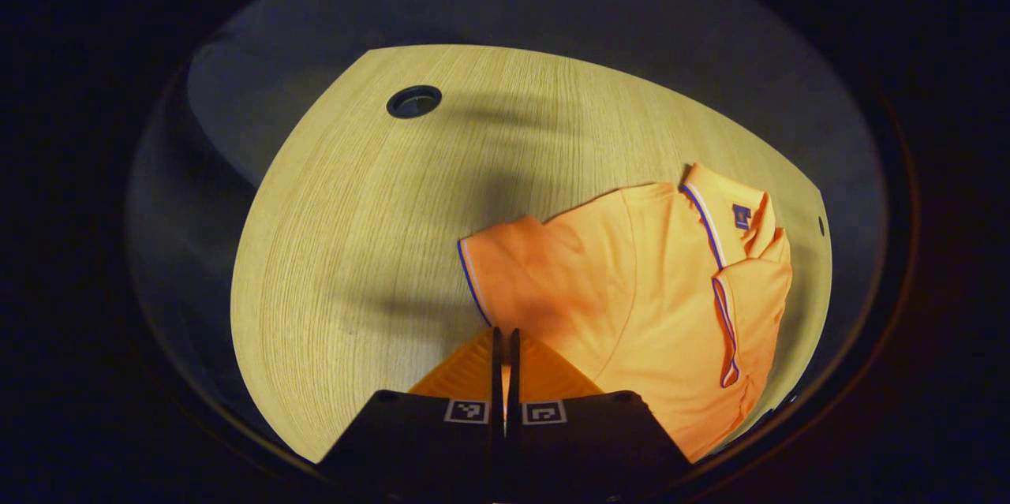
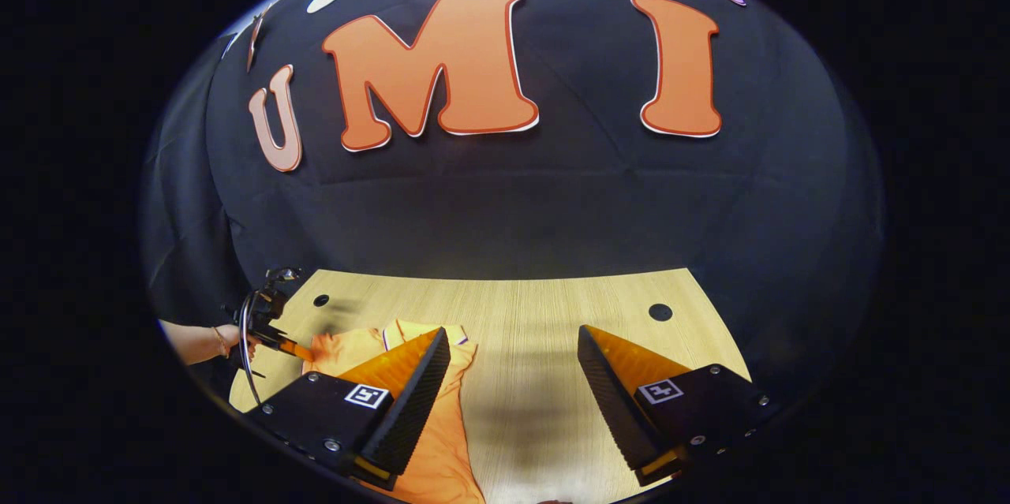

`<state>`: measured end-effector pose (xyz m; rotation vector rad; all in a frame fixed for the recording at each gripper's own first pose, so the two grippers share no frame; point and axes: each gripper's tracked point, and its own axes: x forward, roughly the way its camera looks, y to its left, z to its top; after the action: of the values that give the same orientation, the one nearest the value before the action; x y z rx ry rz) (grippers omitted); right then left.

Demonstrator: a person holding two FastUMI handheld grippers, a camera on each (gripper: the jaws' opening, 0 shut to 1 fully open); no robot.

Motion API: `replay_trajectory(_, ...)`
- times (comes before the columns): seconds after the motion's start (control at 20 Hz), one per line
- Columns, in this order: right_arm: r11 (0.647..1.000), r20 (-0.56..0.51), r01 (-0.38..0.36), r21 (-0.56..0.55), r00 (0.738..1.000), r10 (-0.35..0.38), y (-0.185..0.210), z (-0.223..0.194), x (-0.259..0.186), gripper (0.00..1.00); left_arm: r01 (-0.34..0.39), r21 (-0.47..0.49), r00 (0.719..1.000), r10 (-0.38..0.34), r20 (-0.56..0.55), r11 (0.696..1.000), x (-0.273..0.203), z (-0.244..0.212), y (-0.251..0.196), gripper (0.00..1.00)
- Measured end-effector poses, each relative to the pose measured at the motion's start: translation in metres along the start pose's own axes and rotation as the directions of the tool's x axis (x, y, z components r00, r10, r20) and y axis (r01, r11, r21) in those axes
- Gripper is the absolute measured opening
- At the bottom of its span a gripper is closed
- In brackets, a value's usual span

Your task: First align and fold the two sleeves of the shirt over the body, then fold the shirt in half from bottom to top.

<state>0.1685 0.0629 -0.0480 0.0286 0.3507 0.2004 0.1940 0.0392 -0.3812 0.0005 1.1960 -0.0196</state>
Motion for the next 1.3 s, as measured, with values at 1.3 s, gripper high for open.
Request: replay_trajectory(1.3, 0.995, 0.03, 0.088, 0.055, 0.996, -0.089, -0.054, -0.02, -0.051, 0.99, 0.19, 0.403, 0.978, -0.208, 0.002, 0.895, -0.076, -0.016, -0.232, 0.01)
